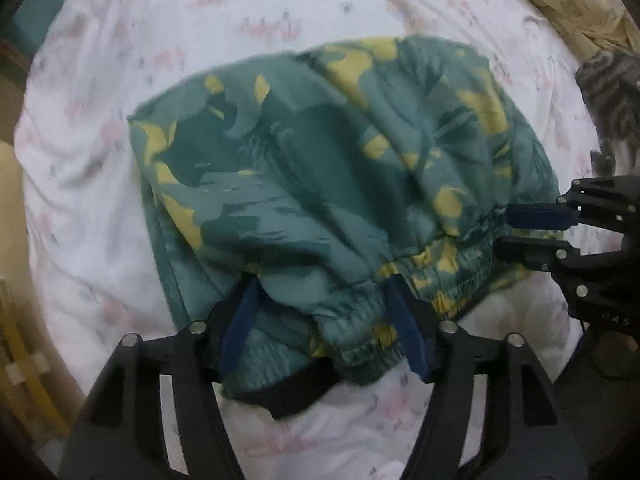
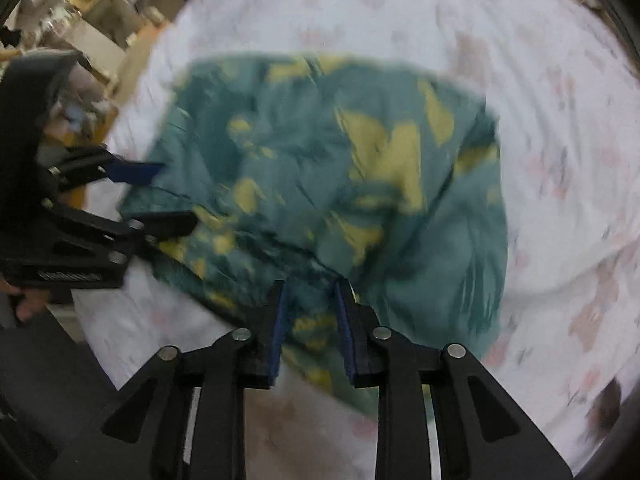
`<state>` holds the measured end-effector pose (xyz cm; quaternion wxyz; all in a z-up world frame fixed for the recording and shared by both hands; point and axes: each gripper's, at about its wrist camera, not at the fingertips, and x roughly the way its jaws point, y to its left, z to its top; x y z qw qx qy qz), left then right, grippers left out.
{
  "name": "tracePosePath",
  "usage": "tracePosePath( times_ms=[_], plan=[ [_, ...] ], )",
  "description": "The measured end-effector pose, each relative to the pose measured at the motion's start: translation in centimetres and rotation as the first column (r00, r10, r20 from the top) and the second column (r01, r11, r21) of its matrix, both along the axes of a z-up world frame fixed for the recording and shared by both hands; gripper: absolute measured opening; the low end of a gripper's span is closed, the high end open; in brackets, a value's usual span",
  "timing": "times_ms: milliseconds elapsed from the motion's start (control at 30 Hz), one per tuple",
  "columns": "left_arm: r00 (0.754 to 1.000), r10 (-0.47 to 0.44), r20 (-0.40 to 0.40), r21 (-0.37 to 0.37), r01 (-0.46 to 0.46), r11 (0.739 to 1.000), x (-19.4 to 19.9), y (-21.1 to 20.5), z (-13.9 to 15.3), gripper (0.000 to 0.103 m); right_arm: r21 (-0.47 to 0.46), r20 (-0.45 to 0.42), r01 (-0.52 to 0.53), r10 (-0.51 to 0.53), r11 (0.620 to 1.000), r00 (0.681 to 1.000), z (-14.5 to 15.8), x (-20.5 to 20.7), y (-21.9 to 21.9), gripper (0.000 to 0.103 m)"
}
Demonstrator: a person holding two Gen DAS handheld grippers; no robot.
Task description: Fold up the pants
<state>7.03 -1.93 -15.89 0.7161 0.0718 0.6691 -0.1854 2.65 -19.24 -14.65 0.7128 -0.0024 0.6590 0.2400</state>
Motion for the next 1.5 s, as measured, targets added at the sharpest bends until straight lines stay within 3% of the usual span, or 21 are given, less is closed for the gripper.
tracePosePath(
  times_ms=[133, 167, 200, 267, 400, 533, 667, 733, 767, 800, 833, 867, 967, 1067, 1233, 1300, 1367, 1433, 1500],
  plan=[
    [0.996, 0.067, 0.062, -0.052, -0.063, 0.997, 1.4, 1.8, 2.8, 0.065, 0.083, 0.03, 0.083, -0.086, 0.993, 0.996, 2.3, 0.7, -2.2, 0.033],
    [0.987, 0.126, 0.101, -0.08, -0.118, 0.99, 2.3, 2.9, 3.9, 0.066, 0.109, 0.047, 0.12, -0.126, 0.987, 0.991, 3.1, 1.0, -3.1, 0.042],
    [0.977, 0.178, 0.121, -0.099, -0.166, 0.981, 2.9, 3.8, 4.5, 0.066, 0.145, 0.062, 0.175, -0.185, 0.974, 0.981, 3.9, 1.6, -4.3, 0.06],
    [0.945, 0.292, 0.146, -0.12, -0.276, 0.954, 4.5, 5.9, 5.1, 0.067, 0.207, 0.084, 0.271, -0.293, 0.94, 0.952, 5.1, 3.2, -6.7, 0.068],
    [0.865, 0.489, 0.117, -0.145, -0.472, 0.87, 7.6, 9.9, 3.9, 0.065, 0.227, 0.104, 0.388, -0.418, 0.893, 0.902, 5.4, 6.5, -10.4, 0.066],
    [0.842, 0.534, 0.081, -0.158, -0.518, 0.841, 9.9, 11.4, 1.9, 0.065, 0.22, 0.047, 0.422, -0.442, 0.879, 0.896, 3.0, 9.9, -11.4, 0.058],
    [0.867, 0.498, 0.012, -0.205, -0.486, 0.85, 10.7, 10.0, -0.3, 0.063, 0.215, 0.015, 0.414, -0.427, 0.884, 0.904, 0.6, 11.9, -10.6, 0.053],
    [0.882, 0.47, 0.04, -0.182, -0.457, 0.871, 10.9, 9.0, -0.9, 0.06, 0.187, 0.014, 0.399, -0.408, 0.898, 0.913, -0.4, 11.9, -10.0, 0.051],
    [0.885, 0.463, 0.051, -0.169, -0.449, 0.877, 11.0, 8.7, -1.0, 0.051, 0.178, 0.013, 0.389, -0.398, 0.904, 0.917, -0.7, 11.9, -9.9, 0.045],
    [0.889, 0.455, 0.052, -0.17, -0.441, 0.881, 11.0, 8.5, -1.2, 0.042, 0.182, 0.003, 0.381, -0.388, 0.907, 0.922, -1.1, 11.9, -9.6, 0.031],
    [0.894, 0.446, 0.038, -0.175, -0.433, 0.884, 11.0, 8.5, -1.3, 0.022, 0.193, -0.013, 0.364, -0.369, 0.911, 0.929, -1.4, 12.1, -9.3, 0.021],
    [0.898, 0.441, 0.02, -0.18, -0.43, 0.885, 11.1, 8.4, -1.4, 0.004, 0.187, -0.014, 0.341, -0.345, 0.921, 0.939, -1.6, 12.1, -8.9, 0.005],
    [0.904, 0.424, 0.042, -0.206, -0.408, 0.89, 11.2, 8.2, -0.3, 0.003, 0.158, 0.051, 0.304, -0.315, 0.94, 0.948, -0.5, 11.7, -8.6, 0.001],
    [0.893, 0.448, 0.046, -0.22, -0.428, 0.877, 11.1, 8.9, 0.6, 0.003, 0.149, 0.102, 0.312, -0.328, 0.938, 0.939, 0.8, 11.6, -9.4, 0.0],
    [0.897, 0.436, 0.066, -0.161, -0.422, 0.892, 11.3, 8.8, -0.2, 0.003, 0.069, 0.113, 0.342, -0.348, 0.937, 0.931, -0.5, 12.1, -9.8, 0.0],
    [0.902, 0.418, 0.103, -0.114, -0.407, 0.906, 11.2, 8.4, -0.2, 0.01, 0.054, 0.111, 0.33, -0.334, 0.942, 0.936, -0.7, 12.1, -9.5, 0.0],
    [0.882, 0.457, 0.114, -0.072, -0.451, 0.89, 10.9, 8.8, 0.0, 0.02, 0.039, 0.129, 0.323, -0.325, 0.946, 0.937, -0.1, 11.8, -9.4, 0.001],
    [0.864, 0.472, 0.172, -0.041, -0.473, 0.88, 10.2, 8.9, 1.3, 0.02, -0.001, 0.169, 0.316, -0.311, 0.949, 0.935, 1.1, 11.4, -9.0, 0.001],
    [0.858, 0.464, 0.222, -0.096, -0.454, 0.886, 9.1, 8.2, 3.3, 0.02, 0.002, 0.218, 0.299, -0.293, 0.954, 0.931, 3.0, 10.5, -8.4, 0.001]
  ],
)
